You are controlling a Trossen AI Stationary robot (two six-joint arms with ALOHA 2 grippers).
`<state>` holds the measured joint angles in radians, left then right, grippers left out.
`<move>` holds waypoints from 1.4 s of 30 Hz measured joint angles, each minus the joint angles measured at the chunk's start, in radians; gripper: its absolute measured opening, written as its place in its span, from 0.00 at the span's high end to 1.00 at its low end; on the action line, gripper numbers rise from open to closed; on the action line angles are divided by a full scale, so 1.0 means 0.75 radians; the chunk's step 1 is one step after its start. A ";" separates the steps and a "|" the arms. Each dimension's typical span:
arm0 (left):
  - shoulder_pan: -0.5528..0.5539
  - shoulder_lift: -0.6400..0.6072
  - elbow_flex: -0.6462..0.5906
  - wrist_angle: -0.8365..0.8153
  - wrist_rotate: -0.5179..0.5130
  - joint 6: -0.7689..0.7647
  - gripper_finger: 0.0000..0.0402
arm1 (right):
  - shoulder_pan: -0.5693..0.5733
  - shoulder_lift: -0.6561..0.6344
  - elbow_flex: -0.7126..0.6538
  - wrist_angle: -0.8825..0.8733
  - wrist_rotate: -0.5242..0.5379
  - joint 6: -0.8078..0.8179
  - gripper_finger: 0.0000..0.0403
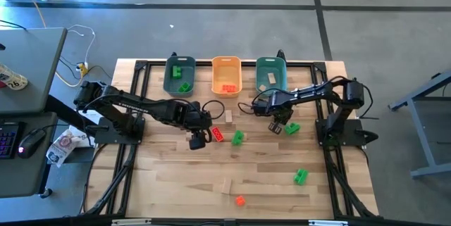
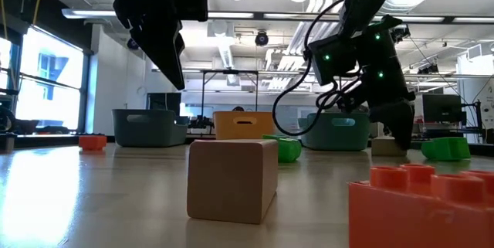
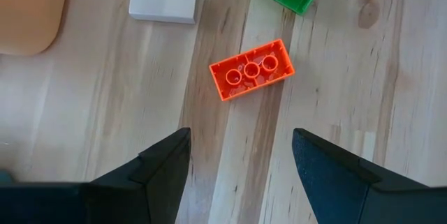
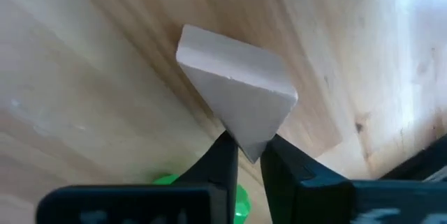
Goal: Sort & place blocks by color
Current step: Put the brown block into the green bin
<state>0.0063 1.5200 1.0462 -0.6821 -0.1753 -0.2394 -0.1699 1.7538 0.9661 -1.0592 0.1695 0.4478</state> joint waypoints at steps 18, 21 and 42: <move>0.000 0.000 0.000 0.000 0.000 0.001 0.41 | 0.001 0.000 0.001 -0.067 -0.053 0.030 0.55; 0.000 0.000 0.000 0.000 0.000 0.011 0.41 | 0.001 0.000 0.001 -0.067 -0.053 0.030 0.54; 0.000 0.000 0.000 -0.001 0.000 0.010 0.41 | 0.001 -0.234 0.002 0.100 -0.098 -0.228 0.54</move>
<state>0.0063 1.5200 1.0462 -0.6827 -0.1753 -0.2317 -0.1696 1.5783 0.9676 -0.9845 0.0962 0.2770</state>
